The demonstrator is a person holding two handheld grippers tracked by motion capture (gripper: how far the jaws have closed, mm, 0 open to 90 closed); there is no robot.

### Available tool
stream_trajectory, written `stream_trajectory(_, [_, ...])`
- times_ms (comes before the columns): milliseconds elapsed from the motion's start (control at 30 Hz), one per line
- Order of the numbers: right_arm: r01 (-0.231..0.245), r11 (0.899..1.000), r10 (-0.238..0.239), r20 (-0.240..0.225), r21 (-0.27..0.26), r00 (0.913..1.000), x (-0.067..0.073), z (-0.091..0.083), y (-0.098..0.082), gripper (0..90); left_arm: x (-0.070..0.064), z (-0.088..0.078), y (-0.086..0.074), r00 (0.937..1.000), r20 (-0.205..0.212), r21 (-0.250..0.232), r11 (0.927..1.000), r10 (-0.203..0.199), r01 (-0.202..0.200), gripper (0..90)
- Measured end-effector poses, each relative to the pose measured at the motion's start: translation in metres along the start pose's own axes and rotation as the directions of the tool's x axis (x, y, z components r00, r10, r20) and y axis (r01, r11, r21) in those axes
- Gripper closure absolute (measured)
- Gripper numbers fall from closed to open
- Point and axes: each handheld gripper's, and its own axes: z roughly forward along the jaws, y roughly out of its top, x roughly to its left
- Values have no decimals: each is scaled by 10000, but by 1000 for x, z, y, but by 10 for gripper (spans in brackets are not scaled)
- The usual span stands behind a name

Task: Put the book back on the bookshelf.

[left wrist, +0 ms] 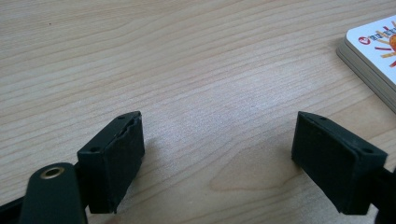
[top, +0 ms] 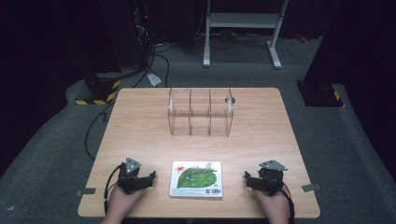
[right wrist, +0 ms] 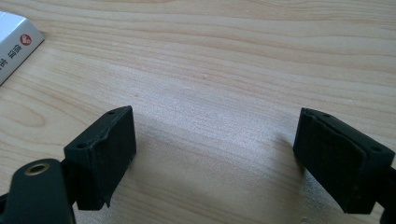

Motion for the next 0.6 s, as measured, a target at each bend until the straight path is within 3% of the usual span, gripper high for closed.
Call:
stream_trajectory(333, [-16,9999,12,-218,-156,9998,0,-5,0,177,0,0,0,10000,2,5,10000,2,-2,172])
stream_trajectory(600, [226,9970,-270,-596,-741,9979,21,-18,5,227,0,0,1,10000,-2,69,10000,37,-37,172])
